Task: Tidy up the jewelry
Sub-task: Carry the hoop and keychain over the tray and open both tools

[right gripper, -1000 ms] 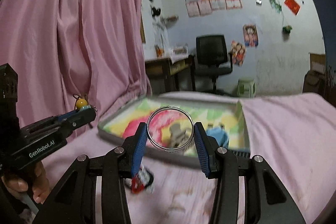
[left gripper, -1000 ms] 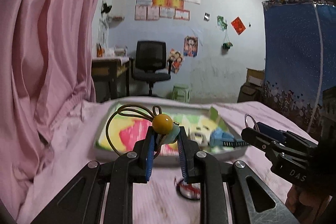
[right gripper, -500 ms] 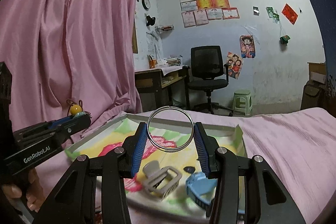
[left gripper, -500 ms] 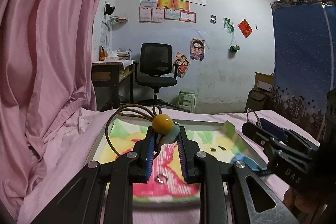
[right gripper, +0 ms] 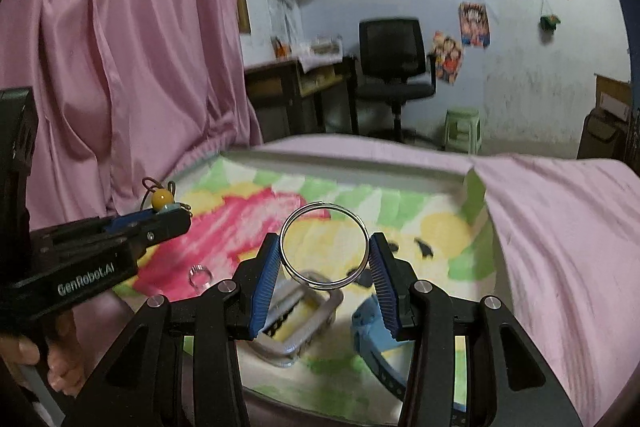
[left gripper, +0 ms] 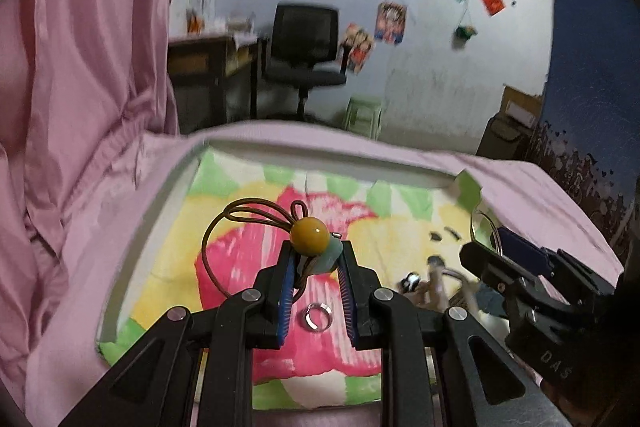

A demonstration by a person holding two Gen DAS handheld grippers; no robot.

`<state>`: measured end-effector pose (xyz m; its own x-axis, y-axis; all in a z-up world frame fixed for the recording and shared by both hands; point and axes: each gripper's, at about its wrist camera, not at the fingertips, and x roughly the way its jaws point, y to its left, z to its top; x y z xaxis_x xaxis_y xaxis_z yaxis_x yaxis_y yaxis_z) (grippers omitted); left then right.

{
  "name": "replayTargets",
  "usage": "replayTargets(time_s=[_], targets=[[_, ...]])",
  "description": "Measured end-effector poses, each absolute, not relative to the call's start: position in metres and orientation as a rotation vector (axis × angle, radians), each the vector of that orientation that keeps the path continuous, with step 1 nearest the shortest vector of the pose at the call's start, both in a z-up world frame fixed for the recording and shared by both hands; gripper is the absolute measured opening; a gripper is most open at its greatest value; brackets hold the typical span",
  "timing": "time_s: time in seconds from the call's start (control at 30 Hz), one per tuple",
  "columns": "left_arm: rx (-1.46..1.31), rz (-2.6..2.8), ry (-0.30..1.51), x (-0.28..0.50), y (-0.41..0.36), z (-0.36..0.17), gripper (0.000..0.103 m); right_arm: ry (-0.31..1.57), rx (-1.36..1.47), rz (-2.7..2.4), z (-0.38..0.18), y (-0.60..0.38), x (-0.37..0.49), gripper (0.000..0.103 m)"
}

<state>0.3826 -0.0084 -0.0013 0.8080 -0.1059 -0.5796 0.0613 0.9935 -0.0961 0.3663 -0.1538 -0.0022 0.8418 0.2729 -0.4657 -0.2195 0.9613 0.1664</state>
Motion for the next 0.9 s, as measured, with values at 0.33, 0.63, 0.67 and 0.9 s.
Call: replayTargets(time_s=[0.33, 0.63, 0.67, 0.9], targets=[[-0.111, -0.041, 0.818, 0.4, 0.003, -0.026, 0.02, 0.561, 0.09, 0.252, -0.011, -0.152, 0.37, 0.041], [-0.121, -0.075, 0.79, 0.388, 0.006, -0.018, 0.047, 0.561, 0.129, 0.252, -0.009, -0.156, 0.368, 0.051], [-0.123, -0.074, 0.777, 0.386, 0.007, -0.016, 0.06, 0.557, 0.134, 0.25, -0.009, -0.156, 0.367, 0.051], [-0.177, -0.073, 0.627, 0.352, 0.019, 0.006, 0.067, 0.448, 0.151, 0.238, 0.006, -0.164, 0.34, 0.067]])
